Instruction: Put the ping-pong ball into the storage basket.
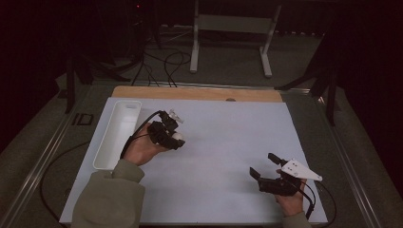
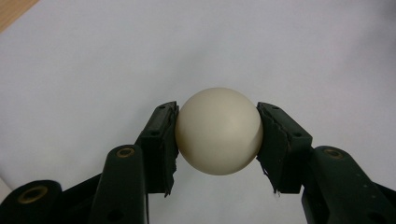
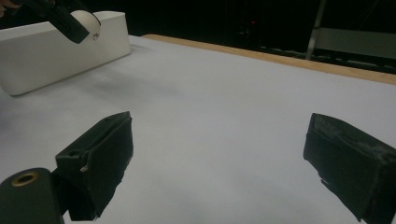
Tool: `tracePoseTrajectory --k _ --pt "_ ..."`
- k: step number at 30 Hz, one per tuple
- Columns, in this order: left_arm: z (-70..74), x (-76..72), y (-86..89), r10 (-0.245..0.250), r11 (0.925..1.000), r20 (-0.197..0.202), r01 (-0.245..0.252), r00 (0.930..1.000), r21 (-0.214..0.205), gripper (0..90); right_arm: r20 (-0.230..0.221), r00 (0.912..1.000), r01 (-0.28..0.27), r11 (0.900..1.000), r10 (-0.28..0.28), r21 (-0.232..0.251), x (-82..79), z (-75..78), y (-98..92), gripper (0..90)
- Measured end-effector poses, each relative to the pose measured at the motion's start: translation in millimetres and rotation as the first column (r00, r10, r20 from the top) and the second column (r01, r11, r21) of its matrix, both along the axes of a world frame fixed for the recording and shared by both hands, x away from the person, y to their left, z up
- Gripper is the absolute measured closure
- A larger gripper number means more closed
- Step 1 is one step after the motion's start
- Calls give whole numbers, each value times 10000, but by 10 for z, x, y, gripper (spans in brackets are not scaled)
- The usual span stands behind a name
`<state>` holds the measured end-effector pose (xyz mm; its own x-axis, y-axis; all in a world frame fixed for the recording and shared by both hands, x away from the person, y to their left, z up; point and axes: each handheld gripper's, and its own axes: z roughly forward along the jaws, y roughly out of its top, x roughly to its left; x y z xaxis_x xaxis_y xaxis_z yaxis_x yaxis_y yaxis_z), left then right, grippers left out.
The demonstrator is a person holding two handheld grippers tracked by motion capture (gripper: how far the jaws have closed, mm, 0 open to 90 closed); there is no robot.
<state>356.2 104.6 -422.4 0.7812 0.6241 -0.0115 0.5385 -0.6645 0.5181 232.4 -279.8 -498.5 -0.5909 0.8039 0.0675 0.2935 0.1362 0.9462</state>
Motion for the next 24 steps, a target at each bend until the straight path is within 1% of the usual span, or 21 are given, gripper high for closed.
tracePoseTrajectory --k 16,24 --pt "88 -26 93 128 9999 180 -126 9998 -95 513 -8 10000 9 10000 -9 7 2 0 -2 81" --pt "120 -38 148 164 9998 259 -162 9995 -73 514 14 10000 10 10000 -10 19 2 2 -6 81"
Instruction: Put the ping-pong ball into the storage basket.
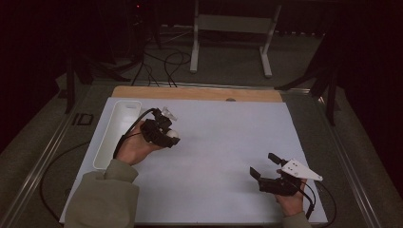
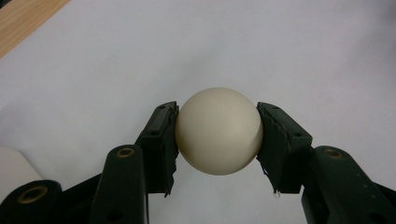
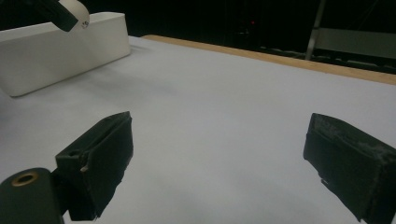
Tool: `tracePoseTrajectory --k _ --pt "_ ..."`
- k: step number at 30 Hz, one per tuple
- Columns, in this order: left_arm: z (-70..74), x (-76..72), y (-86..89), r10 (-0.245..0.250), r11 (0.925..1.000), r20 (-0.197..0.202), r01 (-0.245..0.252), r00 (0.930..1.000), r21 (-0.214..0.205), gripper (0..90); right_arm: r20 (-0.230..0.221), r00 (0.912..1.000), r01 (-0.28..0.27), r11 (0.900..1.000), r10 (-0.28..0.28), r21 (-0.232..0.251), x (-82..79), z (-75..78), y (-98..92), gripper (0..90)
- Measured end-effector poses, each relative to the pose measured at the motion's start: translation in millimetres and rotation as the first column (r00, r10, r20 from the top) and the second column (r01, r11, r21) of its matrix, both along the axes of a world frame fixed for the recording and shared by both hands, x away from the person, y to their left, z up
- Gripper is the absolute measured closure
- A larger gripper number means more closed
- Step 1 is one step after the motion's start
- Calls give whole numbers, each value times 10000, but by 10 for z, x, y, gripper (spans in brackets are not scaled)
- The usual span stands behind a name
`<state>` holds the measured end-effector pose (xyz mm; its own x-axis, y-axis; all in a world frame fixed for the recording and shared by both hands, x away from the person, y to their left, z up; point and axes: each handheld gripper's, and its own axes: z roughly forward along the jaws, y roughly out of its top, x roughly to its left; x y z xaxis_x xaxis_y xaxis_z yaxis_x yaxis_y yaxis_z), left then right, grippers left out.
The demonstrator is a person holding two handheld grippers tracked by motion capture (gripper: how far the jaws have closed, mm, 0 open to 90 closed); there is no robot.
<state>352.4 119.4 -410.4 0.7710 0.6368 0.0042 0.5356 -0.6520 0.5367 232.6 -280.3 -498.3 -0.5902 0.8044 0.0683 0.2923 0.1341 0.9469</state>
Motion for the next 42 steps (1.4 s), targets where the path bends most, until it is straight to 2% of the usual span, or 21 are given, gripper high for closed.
tracePoseTrajectory --k 24,42 --pt "92 -22 165 73 9999 129 -71 9999 -90 514 -7 10000 4 10000 -4 18 0 0 1 81" --pt "169 -39 281 34 9993 232 -26 9997 -363 514 -15 10000 1 10000 0 32 2 -2 3 81"
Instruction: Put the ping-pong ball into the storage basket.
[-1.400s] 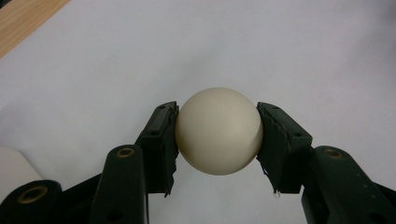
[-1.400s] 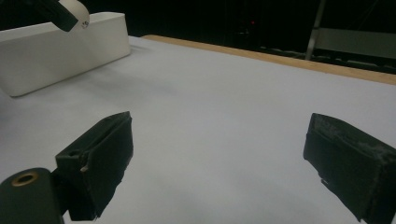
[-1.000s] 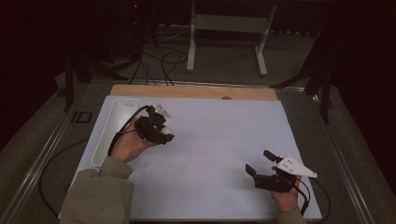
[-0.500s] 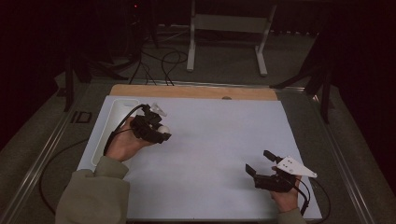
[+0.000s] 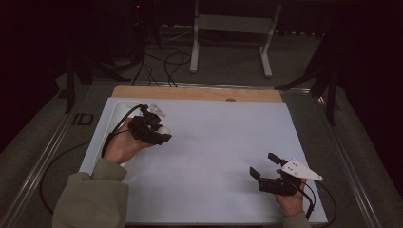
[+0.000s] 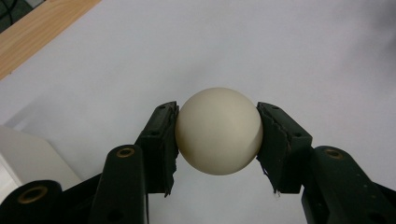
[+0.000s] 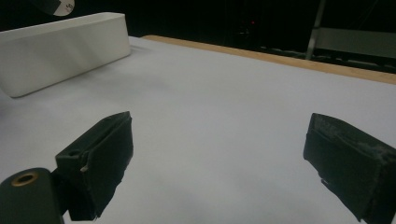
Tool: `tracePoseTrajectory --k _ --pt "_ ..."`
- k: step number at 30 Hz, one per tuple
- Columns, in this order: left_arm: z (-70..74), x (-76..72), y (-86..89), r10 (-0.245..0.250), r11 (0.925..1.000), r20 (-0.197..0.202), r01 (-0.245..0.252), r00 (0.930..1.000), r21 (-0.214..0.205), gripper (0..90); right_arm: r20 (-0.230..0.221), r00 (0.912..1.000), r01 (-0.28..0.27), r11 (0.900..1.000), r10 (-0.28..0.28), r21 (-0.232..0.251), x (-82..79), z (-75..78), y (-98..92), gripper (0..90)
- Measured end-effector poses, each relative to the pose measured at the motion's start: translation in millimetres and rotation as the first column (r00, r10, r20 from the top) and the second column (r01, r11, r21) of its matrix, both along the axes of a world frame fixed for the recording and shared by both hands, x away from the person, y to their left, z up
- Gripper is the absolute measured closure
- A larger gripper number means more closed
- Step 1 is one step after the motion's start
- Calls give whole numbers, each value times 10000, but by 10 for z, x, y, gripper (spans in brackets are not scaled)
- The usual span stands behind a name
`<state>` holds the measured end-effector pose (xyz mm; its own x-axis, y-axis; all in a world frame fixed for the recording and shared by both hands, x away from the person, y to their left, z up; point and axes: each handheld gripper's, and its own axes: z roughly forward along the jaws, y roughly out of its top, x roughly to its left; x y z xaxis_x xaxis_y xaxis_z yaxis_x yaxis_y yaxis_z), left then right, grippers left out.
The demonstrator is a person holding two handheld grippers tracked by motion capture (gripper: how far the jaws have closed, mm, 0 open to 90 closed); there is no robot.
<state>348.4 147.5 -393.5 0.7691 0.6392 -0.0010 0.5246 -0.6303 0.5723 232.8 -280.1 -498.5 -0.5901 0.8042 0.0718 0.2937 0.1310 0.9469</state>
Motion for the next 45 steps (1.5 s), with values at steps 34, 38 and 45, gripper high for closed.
tracePoseTrajectory --k 34,38,45 --pt "143 -19 238 335 9993 495 -343 9982 171 514 1 10000 -3 10000 3 11 -1 1 -2 81" --pt "148 -17 258 407 9990 504 -417 9979 178 514 -16 10000 5 10000 -5 10 -2 1 1 81" --pt "157 -15 305 499 9984 513 -512 9974 250 514 1 10000 -2 10000 2 15 -2 1 -1 81"
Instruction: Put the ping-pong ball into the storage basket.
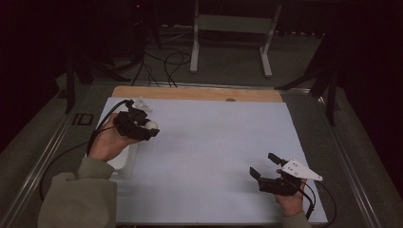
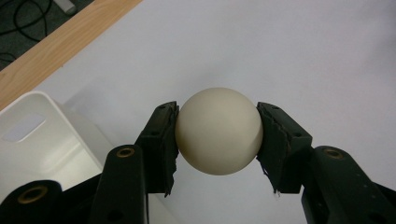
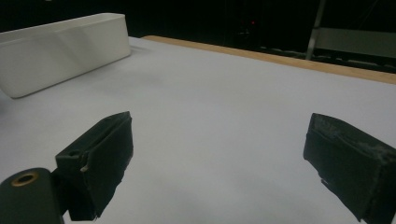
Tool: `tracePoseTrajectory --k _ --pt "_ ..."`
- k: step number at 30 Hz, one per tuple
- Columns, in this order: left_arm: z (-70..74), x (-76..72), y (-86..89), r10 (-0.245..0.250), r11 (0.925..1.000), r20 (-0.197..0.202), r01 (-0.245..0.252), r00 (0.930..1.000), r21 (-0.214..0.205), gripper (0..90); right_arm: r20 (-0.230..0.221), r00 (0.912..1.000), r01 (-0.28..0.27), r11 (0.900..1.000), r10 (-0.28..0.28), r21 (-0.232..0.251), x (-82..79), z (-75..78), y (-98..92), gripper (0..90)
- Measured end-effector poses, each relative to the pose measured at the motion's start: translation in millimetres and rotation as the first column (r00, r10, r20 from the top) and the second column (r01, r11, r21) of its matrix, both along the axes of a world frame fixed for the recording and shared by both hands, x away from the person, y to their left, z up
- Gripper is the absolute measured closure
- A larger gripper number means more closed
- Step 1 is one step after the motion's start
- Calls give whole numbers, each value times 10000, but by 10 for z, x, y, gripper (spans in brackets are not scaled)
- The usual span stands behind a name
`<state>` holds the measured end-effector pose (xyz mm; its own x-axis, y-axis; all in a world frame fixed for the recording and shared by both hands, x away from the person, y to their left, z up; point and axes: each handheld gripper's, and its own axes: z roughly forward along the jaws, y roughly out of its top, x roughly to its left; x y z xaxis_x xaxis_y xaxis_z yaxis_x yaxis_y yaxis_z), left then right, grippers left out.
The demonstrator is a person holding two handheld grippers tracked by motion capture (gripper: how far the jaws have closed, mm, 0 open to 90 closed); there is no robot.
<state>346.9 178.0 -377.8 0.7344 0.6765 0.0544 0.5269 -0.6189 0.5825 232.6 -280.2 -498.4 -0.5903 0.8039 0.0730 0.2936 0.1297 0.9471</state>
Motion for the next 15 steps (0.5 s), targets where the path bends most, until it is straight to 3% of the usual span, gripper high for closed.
tracePoseTrajectory --k 15 --pt "-8 -9 138 378 9992 10 -378 9993 118 514 -24 10000 13 10000 -13 -6 -1 -1 5 81"
